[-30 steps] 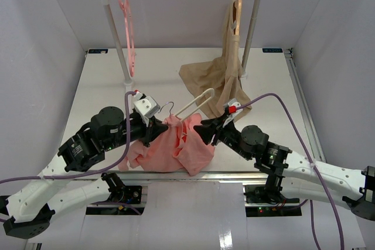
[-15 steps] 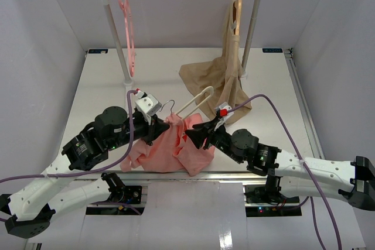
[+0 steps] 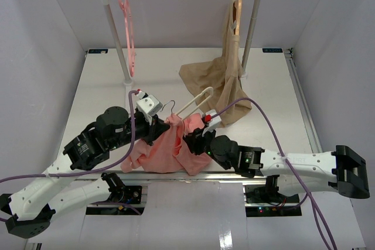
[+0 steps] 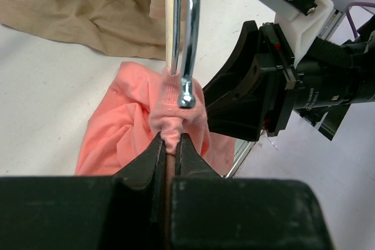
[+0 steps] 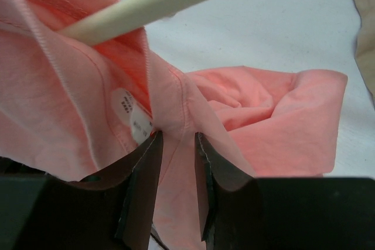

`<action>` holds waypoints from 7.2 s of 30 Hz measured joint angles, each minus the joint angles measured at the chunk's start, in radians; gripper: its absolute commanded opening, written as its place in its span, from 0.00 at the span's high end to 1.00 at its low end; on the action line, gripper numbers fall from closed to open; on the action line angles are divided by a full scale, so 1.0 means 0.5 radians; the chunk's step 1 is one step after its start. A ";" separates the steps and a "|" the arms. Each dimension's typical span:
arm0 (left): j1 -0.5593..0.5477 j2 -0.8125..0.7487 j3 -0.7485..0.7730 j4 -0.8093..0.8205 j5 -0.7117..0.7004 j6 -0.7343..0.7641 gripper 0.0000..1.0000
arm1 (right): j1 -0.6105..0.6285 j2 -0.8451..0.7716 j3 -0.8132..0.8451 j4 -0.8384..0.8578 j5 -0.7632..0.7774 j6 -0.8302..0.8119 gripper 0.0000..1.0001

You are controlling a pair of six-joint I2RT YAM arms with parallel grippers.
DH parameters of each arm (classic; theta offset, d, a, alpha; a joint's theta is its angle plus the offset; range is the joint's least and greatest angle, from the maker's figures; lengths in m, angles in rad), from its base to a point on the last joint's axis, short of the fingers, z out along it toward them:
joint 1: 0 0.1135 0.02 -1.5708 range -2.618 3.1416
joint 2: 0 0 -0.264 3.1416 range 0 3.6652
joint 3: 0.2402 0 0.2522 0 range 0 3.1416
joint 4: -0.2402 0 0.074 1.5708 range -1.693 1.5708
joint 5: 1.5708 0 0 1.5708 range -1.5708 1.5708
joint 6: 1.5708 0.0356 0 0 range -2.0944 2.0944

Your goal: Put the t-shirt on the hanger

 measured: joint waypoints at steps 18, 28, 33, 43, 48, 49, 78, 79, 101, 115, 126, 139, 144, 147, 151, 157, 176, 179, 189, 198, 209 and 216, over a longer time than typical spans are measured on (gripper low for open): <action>0.000 -0.081 -0.019 0.058 -0.014 0.010 1.00 | 0.099 0.055 0.006 0.015 0.118 0.074 0.64; 0.000 -0.080 -0.034 0.060 -0.092 0.019 1.00 | 0.237 0.017 0.011 0.008 0.217 0.097 0.61; 0.000 -0.067 -0.034 0.073 -0.109 0.025 1.00 | 0.278 0.068 0.071 -0.060 0.277 0.165 0.55; 0.000 -0.039 -0.037 0.089 -0.110 0.026 1.00 | 0.310 0.235 0.156 -0.194 0.391 0.303 0.55; -0.001 -0.039 -0.039 0.090 -0.114 0.025 1.00 | 0.311 0.289 0.193 -0.222 0.411 0.350 0.53; -0.001 -0.039 -0.040 0.090 -0.117 0.026 1.00 | 0.312 0.299 0.202 -0.225 0.416 0.357 0.53; -0.001 -0.285 -0.058 -0.068 0.491 0.228 1.00 | -0.142 -0.618 0.131 -0.785 0.640 0.217 0.92; -0.001 -0.263 -0.063 -0.080 0.541 0.246 1.00 | -0.182 -0.663 0.154 -0.799 0.629 0.179 0.92; 0.001 0.092 0.004 -0.248 0.346 0.391 1.00 | -0.289 -0.479 0.835 -1.460 0.603 -0.268 0.92; 0.001 0.344 0.005 -0.292 0.470 0.414 1.00 | -0.291 -0.027 1.318 -1.509 -0.332 -0.640 0.84; 0.000 0.196 0.005 -0.316 0.668 0.414 1.00 | -0.281 -0.193 1.096 -1.512 -0.883 -0.787 0.49; 0.000 0.204 0.007 -0.315 0.786 0.409 1.00 | -0.281 -0.009 1.135 -1.231 -1.392 -1.077 0.49; 0.000 0.208 0.008 -0.287 0.842 0.405 1.00 | -0.281 0.051 1.122 -1.068 -1.453 -1.130 0.84; 0.004 0.198 0.008 -0.266 0.843 0.397 1.00 | -0.281 0.051 1.116 -0.983 -1.456 -1.110 0.92; 0.011 0.170 0.014 -0.257 0.796 0.381 0.78 | -0.266 0.014 1.063 -0.888 -1.407 -1.063 0.92; 0.011 0.104 0.184 -0.295 0.624 0.353 0.66 | -0.269 -0.150 1.017 -0.897 -1.257 -1.050 0.92; 0.011 -0.348 0.480 -0.524 -0.001 0.300 0.50 | -0.284 -0.325 1.142 -1.150 -1.016 -1.074 0.92; 0.011 -0.429 0.443 -0.553 -0.019 0.302 0.49 | -0.284 -0.331 1.174 -1.157 -0.990 -1.074 0.92; 0.011 -0.484 0.226 -0.575 -0.025 0.302 0.48 | -0.284 -0.399 1.247 -1.176 -0.954 -1.071 0.92; 0.011 -0.438 0.168 -0.501 -0.173 0.324 1.00 | -0.284 -0.462 1.252 -1.189 -0.945 -1.068 0.92; 0.008 -0.482 0.164 -0.430 -0.380 0.305 1.00 | -0.283 -0.572 1.252 -1.226 -0.833 -1.076 0.92; 0.003 -0.527 0.198 -0.436 -0.799 0.196 1.00 | -0.282 -0.621 1.252 -1.242 -0.725 -1.083 0.92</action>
